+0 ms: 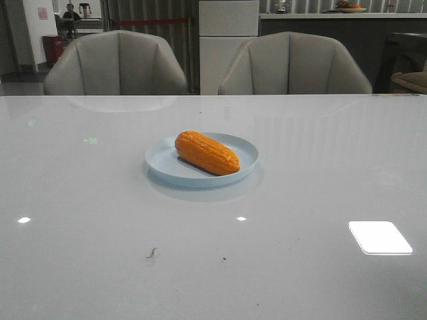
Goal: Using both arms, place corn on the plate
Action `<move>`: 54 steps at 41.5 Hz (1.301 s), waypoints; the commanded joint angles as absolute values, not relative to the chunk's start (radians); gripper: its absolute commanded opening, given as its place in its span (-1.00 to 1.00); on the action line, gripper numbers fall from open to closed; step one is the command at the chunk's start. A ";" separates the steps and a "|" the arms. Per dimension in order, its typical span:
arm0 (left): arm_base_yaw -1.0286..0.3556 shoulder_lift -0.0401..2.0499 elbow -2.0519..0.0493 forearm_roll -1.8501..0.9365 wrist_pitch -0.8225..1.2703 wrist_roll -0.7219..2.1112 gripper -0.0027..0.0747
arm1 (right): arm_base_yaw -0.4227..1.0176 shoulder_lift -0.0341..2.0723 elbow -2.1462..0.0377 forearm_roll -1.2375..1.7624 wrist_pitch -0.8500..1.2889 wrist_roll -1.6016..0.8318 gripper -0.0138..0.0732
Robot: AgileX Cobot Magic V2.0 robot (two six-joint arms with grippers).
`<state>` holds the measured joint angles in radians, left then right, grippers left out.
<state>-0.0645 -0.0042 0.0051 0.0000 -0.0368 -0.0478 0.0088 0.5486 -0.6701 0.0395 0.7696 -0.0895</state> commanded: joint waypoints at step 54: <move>-0.061 -0.002 0.044 -0.006 -0.043 -0.051 -0.68 | 0.005 0.399 -0.629 0.038 0.628 -0.099 0.75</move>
